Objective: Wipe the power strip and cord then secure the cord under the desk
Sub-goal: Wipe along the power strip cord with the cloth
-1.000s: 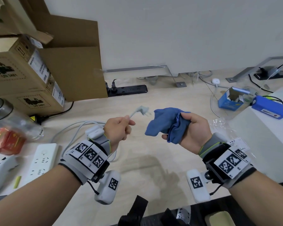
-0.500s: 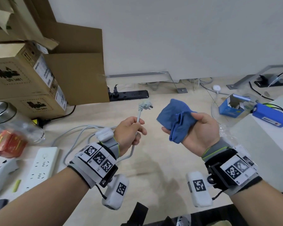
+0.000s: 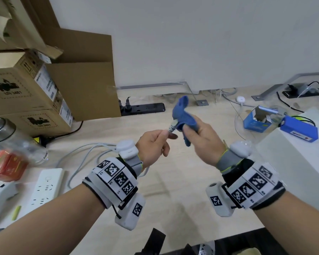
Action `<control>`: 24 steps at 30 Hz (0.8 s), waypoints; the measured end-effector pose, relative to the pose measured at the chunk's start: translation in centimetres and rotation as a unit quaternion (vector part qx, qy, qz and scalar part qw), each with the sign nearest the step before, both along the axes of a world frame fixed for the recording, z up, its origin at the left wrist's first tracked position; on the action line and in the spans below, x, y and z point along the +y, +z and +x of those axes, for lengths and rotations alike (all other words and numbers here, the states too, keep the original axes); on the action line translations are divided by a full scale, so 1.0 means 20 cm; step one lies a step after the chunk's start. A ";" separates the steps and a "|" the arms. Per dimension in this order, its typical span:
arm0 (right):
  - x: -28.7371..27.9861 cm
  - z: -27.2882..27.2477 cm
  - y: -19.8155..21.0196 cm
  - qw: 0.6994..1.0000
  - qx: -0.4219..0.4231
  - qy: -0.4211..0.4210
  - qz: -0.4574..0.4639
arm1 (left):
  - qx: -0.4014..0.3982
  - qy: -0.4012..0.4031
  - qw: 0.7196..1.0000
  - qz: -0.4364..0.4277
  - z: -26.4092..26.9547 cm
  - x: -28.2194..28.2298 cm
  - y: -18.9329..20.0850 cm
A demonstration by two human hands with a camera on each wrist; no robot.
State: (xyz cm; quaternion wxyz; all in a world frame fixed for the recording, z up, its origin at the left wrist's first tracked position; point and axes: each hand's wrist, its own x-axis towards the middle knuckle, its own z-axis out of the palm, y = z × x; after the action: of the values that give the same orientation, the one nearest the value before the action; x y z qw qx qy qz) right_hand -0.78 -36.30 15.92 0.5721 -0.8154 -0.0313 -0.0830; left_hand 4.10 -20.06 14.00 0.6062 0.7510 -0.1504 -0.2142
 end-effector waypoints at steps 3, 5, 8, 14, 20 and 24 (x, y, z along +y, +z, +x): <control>-0.02 0.00 -0.05 0.990 -0.062 0.069 -0.108 | -0.045 -0.014 0.999 0.011 0.01 0.01 0.00; -0.05 0.00 -0.06 0.984 -0.086 0.072 -0.142 | -0.093 -0.046 0.994 0.027 0.02 0.03 0.01; -0.04 0.01 -0.07 0.964 -0.147 0.056 -0.213 | -0.166 -0.115 0.978 0.057 0.01 0.05 0.06; 0.03 -0.03 -0.10 0.970 -0.162 -0.054 -0.174 | -0.267 -0.129 0.953 0.063 0.00 0.03 0.14; 0.12 0.01 -0.05 0.988 -0.087 -0.130 -0.013 | -0.304 -0.123 0.944 0.036 -0.01 0.01 0.13; 0.17 0.06 0.02 0.958 0.022 -0.220 0.185 | -0.295 -0.089 0.950 0.044 -0.01 0.00 0.08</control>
State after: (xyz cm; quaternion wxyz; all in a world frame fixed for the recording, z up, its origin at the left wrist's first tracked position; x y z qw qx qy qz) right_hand 0.36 -32.89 16.32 0.6810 -0.6837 0.1776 -0.1928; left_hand 3.88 -20.00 15.52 0.4796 0.7900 -0.3795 -0.0426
